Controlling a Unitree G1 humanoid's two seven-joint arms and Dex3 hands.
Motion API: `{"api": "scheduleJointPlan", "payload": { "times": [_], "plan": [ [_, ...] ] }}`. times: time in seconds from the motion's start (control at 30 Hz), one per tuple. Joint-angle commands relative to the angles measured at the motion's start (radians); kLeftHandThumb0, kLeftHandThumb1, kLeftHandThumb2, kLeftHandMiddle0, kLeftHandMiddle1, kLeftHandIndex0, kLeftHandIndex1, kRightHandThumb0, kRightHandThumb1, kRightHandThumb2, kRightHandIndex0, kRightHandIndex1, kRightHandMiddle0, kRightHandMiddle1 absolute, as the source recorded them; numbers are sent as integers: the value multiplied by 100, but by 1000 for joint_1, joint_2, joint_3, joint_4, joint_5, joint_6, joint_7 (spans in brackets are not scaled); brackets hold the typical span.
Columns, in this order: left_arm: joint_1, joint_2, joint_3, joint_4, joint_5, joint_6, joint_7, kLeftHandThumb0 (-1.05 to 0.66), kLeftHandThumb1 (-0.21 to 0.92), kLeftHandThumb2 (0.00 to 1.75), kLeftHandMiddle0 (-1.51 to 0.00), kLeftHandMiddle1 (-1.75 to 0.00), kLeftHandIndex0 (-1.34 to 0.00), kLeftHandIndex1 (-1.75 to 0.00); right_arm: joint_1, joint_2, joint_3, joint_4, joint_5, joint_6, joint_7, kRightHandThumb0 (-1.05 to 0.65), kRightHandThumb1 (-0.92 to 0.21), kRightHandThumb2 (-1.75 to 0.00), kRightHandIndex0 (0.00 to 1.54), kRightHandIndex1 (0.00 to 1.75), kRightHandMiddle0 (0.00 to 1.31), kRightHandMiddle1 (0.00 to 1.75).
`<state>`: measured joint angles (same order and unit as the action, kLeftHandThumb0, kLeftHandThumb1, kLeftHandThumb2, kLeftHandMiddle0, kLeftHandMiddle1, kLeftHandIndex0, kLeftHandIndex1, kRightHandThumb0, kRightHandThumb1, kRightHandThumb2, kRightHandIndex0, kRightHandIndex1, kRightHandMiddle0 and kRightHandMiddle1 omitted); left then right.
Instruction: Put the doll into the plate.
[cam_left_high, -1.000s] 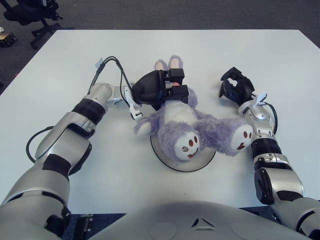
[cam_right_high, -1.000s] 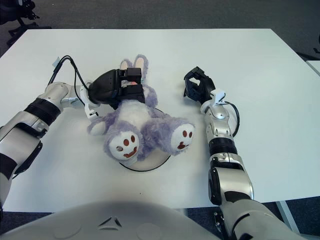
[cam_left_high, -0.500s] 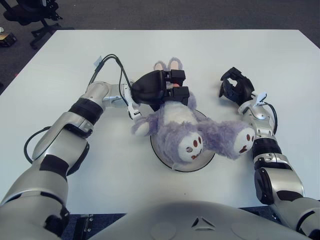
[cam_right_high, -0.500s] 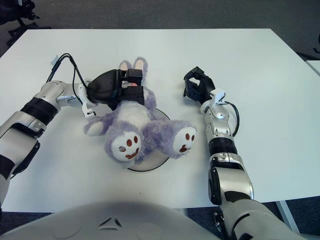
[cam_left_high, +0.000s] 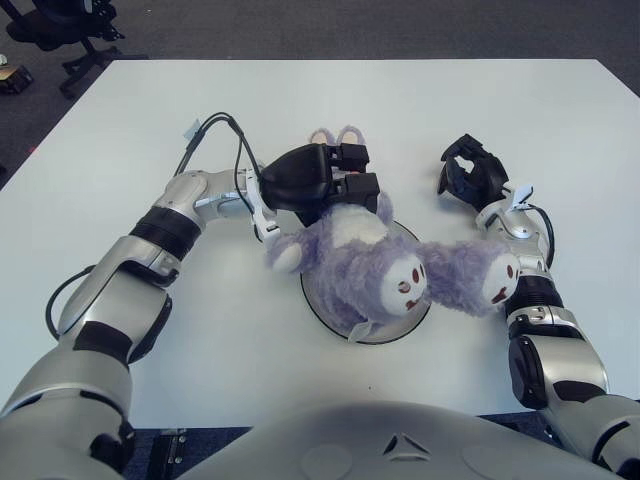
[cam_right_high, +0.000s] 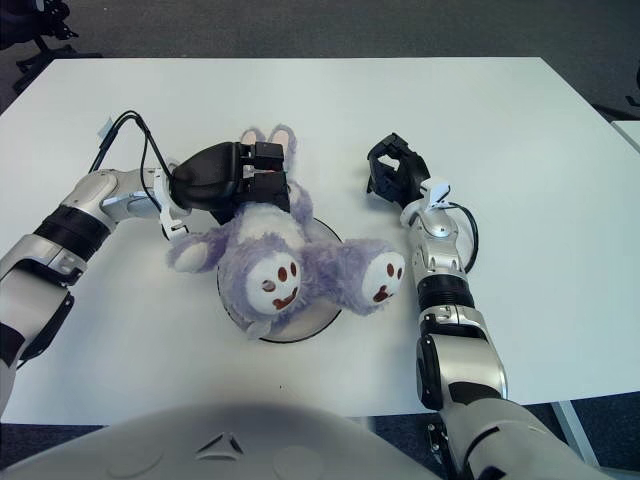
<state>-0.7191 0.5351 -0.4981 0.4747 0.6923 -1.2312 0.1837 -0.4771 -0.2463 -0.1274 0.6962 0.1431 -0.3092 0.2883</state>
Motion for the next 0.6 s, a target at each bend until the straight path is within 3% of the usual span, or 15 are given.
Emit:
{"api": "scheduleJointPlan", "payload": {
  "times": [0.0, 0.17, 0.2, 0.23, 0.3, 0.43, 0.57],
  "plan": [
    [18, 4, 25, -18, -35, 5, -46, 34, 92, 27, -46, -145, -23, -70, 33, 6, 7, 26, -16, 38, -2, -38, -69, -82, 86, 175, 35, 175],
    [50, -11, 41, -56, -87, 26, -98, 34, 92, 27, -45, -146, -23, -67, 32, 6, 8, 25, -16, 38, -3, -38, -69, -82, 86, 175, 35, 175],
    [59, -14, 43, -70, -105, 35, -112, 19, 91, 25, -43, -136, -23, -66, 32, 7, 9, 25, -17, 39, -4, -38, -69, -82, 86, 175, 35, 175],
    [68, -16, 43, -85, -124, 45, -128, -11, 92, 16, -44, -110, -26, -58, 31, 7, 9, 25, -17, 39, -4, -38, -69, -82, 86, 175, 35, 175],
    [77, -18, 42, -102, -155, 60, -159, -28, 92, 12, -44, -96, -30, -50, 31, 7, 9, 26, -17, 39, -5, -38, -69, -82, 86, 175, 35, 175],
    [91, -21, 47, -122, -197, 77, -209, -45, 92, 13, -43, -77, -36, -32, 30, 7, 10, 26, -17, 39, -6, -38, -69, -82, 86, 175, 34, 175],
    [99, -27, 58, -133, -216, 84, -242, -48, 92, 13, -42, -73, -38, -28, 30, 7, 10, 26, -17, 39, -6, -38, -69, -82, 86, 175, 34, 175]
  ]
}}
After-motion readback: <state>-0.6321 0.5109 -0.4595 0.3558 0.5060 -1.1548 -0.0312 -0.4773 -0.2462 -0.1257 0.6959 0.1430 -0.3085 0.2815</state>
